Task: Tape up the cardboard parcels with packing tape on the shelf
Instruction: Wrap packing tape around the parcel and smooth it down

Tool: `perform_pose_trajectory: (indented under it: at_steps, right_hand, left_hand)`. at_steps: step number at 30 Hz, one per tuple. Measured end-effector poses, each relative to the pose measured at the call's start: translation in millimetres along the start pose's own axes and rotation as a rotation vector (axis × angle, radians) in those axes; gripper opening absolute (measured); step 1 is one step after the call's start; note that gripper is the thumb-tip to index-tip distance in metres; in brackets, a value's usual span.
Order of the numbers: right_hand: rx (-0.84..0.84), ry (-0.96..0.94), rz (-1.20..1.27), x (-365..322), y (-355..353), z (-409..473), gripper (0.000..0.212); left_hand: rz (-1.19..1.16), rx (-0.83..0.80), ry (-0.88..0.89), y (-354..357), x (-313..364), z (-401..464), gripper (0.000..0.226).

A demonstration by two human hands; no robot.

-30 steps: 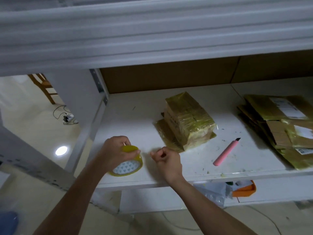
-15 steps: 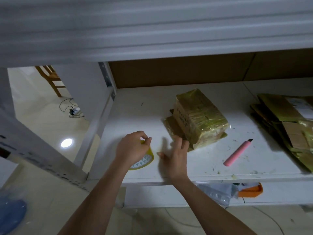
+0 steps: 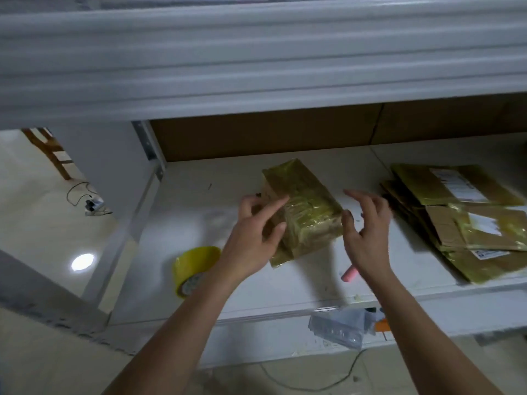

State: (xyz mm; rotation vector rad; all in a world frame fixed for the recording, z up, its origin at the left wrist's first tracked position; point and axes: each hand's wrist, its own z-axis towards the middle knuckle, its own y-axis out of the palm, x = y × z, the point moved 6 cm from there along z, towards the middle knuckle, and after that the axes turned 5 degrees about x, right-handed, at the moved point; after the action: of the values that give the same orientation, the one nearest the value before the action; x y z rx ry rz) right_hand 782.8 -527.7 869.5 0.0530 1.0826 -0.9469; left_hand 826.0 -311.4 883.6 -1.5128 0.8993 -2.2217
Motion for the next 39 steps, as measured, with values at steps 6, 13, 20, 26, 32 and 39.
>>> perform_pose_trajectory:
  at_steps: [6, 13, 20, 26, 32, 39]
  right_hand:
    - [-0.393, 0.137, 0.183, 19, 11, 3, 0.03]
    - [-0.309, -0.052, 0.072, 19, 10, 5, 0.057]
    - [-0.271, -0.136, 0.021, 24, 17, 10, 0.043]
    - [-0.293, -0.115, 0.076, 29, 16, 13, 0.032]
    - [-0.449, 0.019, 0.144, 33, 14, 17, 0.029]
    - [-0.843, 0.239, 0.374, 43, 5, 28, 0.051]
  left_hand:
    - [-0.161, -0.156, -0.054, 52, 9, 6, 0.032]
    - [-0.229, -0.064, -0.035, 57, 4, 9, 0.029]
    - [-0.261, 0.044, -0.031, 63, -4, 15, 0.035]
    - [-0.355, -0.032, -0.077, 66, -5, 20, 0.039]
    - [-0.367, -0.253, -0.112, 57, -2, 21, 0.047]
    - [-0.498, -0.454, -0.207, 42, -16, 26, 0.057]
